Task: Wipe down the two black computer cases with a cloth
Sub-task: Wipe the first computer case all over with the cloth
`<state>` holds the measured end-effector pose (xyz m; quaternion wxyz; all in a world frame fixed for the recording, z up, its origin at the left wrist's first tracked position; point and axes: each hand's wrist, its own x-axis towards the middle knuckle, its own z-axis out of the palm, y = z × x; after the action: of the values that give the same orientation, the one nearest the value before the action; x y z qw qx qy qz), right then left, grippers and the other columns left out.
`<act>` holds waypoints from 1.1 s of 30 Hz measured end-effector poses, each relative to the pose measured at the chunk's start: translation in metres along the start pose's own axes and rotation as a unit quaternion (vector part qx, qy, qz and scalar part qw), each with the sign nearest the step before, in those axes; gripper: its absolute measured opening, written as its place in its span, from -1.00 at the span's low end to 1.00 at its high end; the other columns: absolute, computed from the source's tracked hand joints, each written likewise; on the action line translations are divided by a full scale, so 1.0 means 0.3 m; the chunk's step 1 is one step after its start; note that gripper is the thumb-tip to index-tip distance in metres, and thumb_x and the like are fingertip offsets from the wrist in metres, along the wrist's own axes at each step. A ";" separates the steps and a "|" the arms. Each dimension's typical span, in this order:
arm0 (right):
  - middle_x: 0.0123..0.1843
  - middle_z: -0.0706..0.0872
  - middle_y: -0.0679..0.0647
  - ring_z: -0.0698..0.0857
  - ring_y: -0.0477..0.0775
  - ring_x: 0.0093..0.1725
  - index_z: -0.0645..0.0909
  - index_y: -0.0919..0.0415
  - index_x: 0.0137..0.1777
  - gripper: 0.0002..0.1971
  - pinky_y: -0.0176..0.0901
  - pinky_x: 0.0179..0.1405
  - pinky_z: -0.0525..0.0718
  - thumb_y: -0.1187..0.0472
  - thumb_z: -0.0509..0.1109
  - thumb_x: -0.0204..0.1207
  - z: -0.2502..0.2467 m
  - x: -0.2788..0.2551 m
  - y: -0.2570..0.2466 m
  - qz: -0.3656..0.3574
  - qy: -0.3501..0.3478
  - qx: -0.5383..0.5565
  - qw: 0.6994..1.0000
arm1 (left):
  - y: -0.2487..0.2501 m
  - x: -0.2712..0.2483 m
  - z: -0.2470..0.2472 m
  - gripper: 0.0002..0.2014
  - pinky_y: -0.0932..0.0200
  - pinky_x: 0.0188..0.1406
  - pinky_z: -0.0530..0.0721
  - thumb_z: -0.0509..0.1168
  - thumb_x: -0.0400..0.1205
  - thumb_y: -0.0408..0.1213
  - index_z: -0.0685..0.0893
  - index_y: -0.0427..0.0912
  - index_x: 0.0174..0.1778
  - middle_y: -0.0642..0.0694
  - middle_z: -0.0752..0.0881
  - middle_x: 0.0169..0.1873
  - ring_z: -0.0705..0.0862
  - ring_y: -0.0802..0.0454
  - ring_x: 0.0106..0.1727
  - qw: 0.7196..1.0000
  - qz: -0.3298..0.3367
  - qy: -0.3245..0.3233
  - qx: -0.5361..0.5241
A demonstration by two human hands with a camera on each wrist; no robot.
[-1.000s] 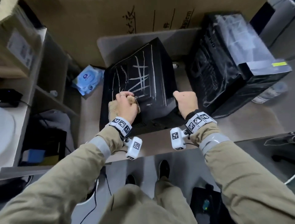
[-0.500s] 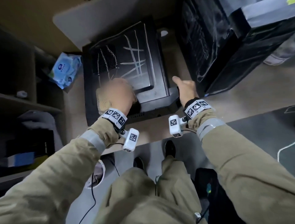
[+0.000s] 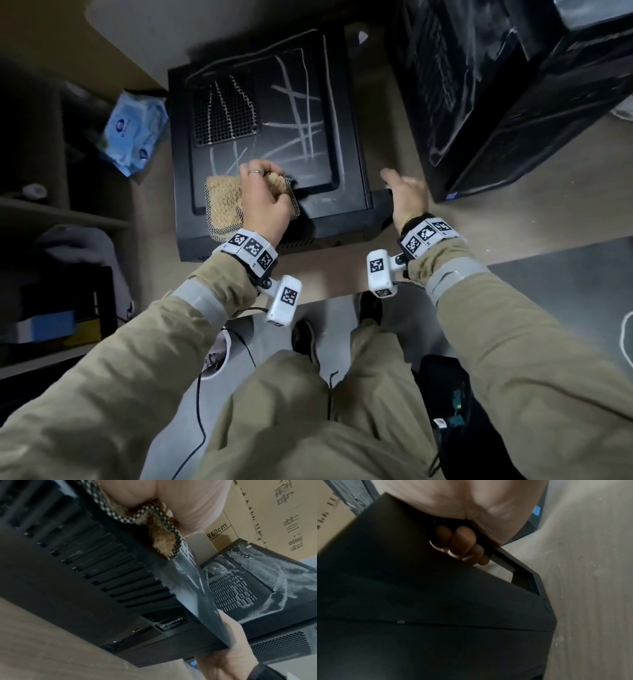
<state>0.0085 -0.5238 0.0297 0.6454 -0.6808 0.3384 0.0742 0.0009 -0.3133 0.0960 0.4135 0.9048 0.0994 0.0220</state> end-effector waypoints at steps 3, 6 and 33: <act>-0.43 0.28 0.11 0.29 0.12 -0.35 0.29 0.05 -0.61 -0.54 -0.04 -0.32 0.25 -0.05 0.48 0.31 0.008 0.006 0.009 0.003 0.010 0.010 1.000 | 0.010 -0.002 0.002 -0.58 0.61 0.04 0.37 0.14 0.34 -0.75 0.46 -0.20 -0.01 -0.14 0.40 0.07 0.42 0.31 0.03 1.000 -0.003 0.001 -0.009; -0.52 0.37 0.04 0.37 0.12 -0.38 0.36 0.11 -0.64 -0.48 -0.05 -0.31 0.33 -0.08 0.47 0.40 -0.013 0.010 0.002 -0.001 -0.003 -0.021 1.000 | 0.021 -0.002 0.003 -0.57 0.56 0.07 0.41 0.14 0.33 -0.75 0.46 -0.20 -0.02 -0.12 0.40 0.07 0.43 0.29 0.02 1.000 -0.020 -0.004 -0.015; 0.77 -0.34 0.29 -0.34 0.25 0.76 -0.27 0.04 0.78 -0.28 0.22 0.72 -0.34 -0.18 -0.04 0.77 0.389 -0.304 -0.052 -0.343 -0.084 -0.592 0.724 | -0.251 0.028 -0.419 -0.41 0.03 0.72 0.06 0.23 0.74 -0.22 0.26 -0.32 0.68 -0.20 0.19 0.72 0.12 -0.07 0.74 0.978 -0.196 -0.043 -0.061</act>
<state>-0.0130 -0.3831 0.0734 0.1180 -0.9851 -0.0863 0.0902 -0.0182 -0.1702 0.1215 0.4681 0.8410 0.2552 -0.0922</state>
